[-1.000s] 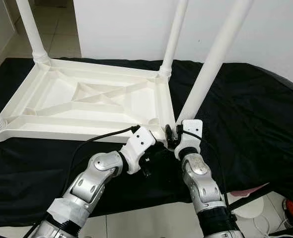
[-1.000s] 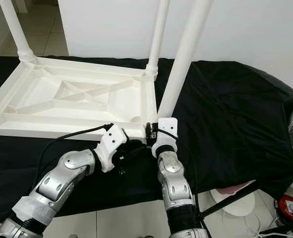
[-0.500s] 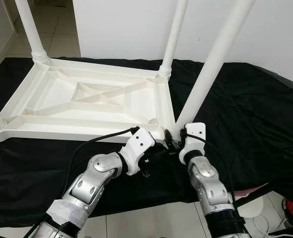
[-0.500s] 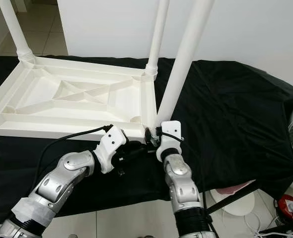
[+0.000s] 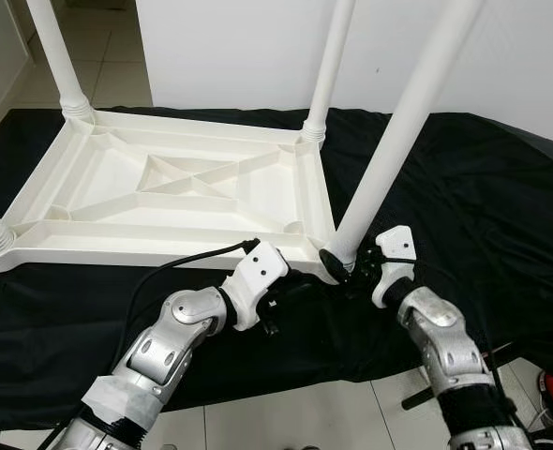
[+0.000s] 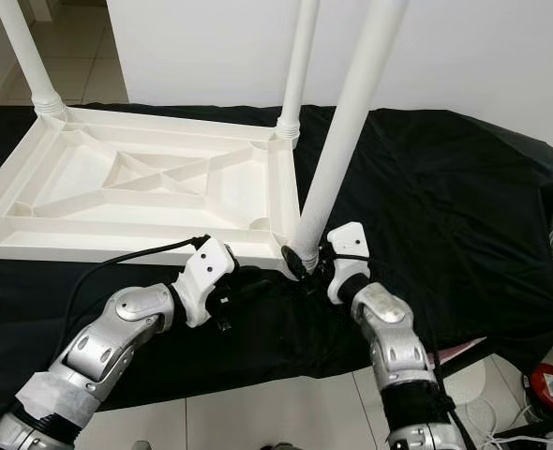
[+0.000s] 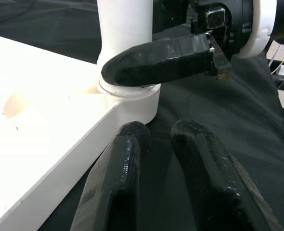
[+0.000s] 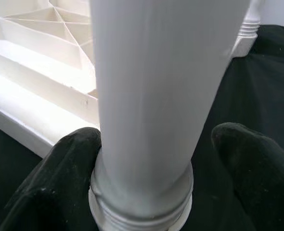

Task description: Building children table

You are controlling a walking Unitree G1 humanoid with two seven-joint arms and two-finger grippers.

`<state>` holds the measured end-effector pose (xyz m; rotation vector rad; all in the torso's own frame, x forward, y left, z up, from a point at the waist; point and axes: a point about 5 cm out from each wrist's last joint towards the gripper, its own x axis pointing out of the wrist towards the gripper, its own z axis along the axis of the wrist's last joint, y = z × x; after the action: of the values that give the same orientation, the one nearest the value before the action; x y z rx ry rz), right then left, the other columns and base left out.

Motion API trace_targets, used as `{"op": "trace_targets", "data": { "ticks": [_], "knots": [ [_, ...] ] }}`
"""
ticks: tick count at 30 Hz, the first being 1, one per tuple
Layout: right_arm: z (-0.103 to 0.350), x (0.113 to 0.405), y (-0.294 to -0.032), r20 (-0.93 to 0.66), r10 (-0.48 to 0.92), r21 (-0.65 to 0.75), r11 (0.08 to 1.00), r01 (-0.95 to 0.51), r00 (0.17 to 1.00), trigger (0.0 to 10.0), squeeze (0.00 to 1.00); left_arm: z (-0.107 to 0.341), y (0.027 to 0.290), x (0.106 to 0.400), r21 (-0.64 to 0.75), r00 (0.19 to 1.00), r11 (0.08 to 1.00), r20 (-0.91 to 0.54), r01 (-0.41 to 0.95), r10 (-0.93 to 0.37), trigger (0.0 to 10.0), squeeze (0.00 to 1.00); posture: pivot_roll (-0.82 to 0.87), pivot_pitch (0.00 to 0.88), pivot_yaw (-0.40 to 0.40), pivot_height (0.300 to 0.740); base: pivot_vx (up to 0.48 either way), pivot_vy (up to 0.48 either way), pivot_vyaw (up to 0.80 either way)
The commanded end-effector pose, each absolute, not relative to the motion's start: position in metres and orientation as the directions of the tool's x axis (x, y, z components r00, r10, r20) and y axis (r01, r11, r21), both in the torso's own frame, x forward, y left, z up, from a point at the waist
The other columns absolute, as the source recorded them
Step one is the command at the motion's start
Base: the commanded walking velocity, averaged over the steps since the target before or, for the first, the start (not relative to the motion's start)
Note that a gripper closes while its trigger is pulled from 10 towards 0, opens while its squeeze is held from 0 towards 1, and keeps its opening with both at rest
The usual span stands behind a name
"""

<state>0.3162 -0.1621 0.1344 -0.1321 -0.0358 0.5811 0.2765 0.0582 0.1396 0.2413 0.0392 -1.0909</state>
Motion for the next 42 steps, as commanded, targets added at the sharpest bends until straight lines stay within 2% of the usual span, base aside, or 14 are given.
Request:
{"op": "trace_targets", "data": {
  "ticks": [1, 8, 9, 10, 14, 23, 24, 25, 28, 34, 40, 42],
  "knots": [
    [0.132, 0.318, -0.163, -0.016, 0.585, -0.131, 0.802, -0.582, 0.811, 10.0, 0.0, 0.142, 0.057, 0.274, 0.171, 0.412, 0.386, -0.156, 0.906, -0.898, 10.0, 0.0, 0.05, 0.078, -0.073, 0.74, 0.0, 0.0, 0.0],
    [0.127, 0.328, -0.152, -0.042, 0.657, -0.117, 0.745, -0.657, 0.753, 10.0, 0.0, 0.143, 0.055, 0.273, 0.169, 0.409, 0.385, -0.149, 0.908, -0.9, 10.0, 0.0, 0.05, 0.086, -0.072, 0.74, 0.0, 0.0, 0.0],
    [0.126, 0.329, -0.151, -0.047, 0.664, -0.102, 0.74, -0.665, 0.746, 1.1, 0.0, 0.143, 0.055, 0.273, 0.169, 0.409, 0.384, -0.149, 0.908, -0.9, 10.0, 0.0, 0.06, 0.089, -0.075, 0.74, 0.0, 0.0, 0.0],
    [0.124, 0.33, -0.149, -0.053, 0.68, -0.091, 0.726, -0.682, 0.731, 0.0, 0.0, 0.146, 0.054, 0.273, 0.167, 0.409, 0.385, -0.142, 0.908, -0.901, 10.0, 0.0, 0.06, 0.091, -0.077, 0.74, 0.0, 0.0, 0.0],
    [0.123, 0.331, -0.146, -0.06, 0.716, -0.075, 0.692, -0.718, 0.696, 0.0, 0.0, 0.152, 0.054, 0.273, 0.169, 0.408, 0.386, -0.128, 0.907, -0.904, 10.0, 0.0, 0.08, 0.095, -0.088, 0.74, 0.0, 0.0, 0.0],
    [0.122, 0.336, -0.147, -0.06, 0.73, -0.081, 0.677, -0.732, 0.681, 0.0, 0.0, 0.155, 0.056, 0.276, 0.179, 0.414, 0.391, -0.118, 0.903, -0.902, 10.0, 0.0, 0.09, 0.085, -0.094, 0.74, 0.0, 0.0, 0.0],
    [0.121, 0.337, -0.148, -0.066, 0.725, -0.087, 0.68, -0.728, 0.685, 2.7, 0.0, 0.156, 0.055, 0.277, 0.18, 0.415, 0.392, -0.113, 0.902, -0.903, 10.0, 0.0, 0.08, 0.084, -0.088, 0.74, 0.0, 0.0, 0.0],
    [0.12, 0.337, -0.15, -0.066, 0.718, -0.087, 0.688, -0.721, 0.693, 10.0, 0.0, 0.157, 0.053, 0.278, 0.18, 0.409, 0.387, -0.108, 0.904, -0.906, 10.0, 0.0, 0.07, 0.084, -0.08, 0.74, 0.0, 0.0, 0.0],
    [0.122, 0.337, -0.154, -0.052, 0.7, -0.086, 0.707, -0.702, 0.712, 10.0, 0.0, 0.158, 0.049, 0.279, 0.178, 0.39, 0.368, -0.107, 0.912, -0.914, 10.0, 0.0, 0.05, 0.085, -0.063, 0.74, 0.0, 0.0, 0.0],
    [0.124, 0.339, -0.168, -0.012, 0.589, -0.069, 0.806, -0.588, 0.808, 10.0, 0.0, 0.159, 0.039, 0.28, 0.19, 0.331, 0.305, -0.123, 0.933, -0.936, 10.0, 0.0, 0.02, 0.095, -0.034, 0.74, 0.0, 0.0, 0.0],
    [0.126, 0.342, -0.162, -0.002, 0.49, -0.095, 0.868, -0.488, 0.872, 10.0, 0.0, 0.161, 0.044, 0.284, 0.194, 0.33, 0.303, -0.123, 0.933, -0.936, 10.0, 0.0, 0.0, 0.088, -0.044, 0.74, 0.0, 0.0, 0.0],
    [0.126, 0.34, -0.151, 0.016, 0.455, -0.104, 0.886, -0.451, 0.89, 10.0, 0.0, 0.157, 0.049, 0.288, 0.198, 0.36, 0.332, -0.125, 0.922, -0.925, 10.0, 0.0, -0.01, 0.073, -0.058, 0.74, 0.0, 0.0, 0.0]
  ]
}}
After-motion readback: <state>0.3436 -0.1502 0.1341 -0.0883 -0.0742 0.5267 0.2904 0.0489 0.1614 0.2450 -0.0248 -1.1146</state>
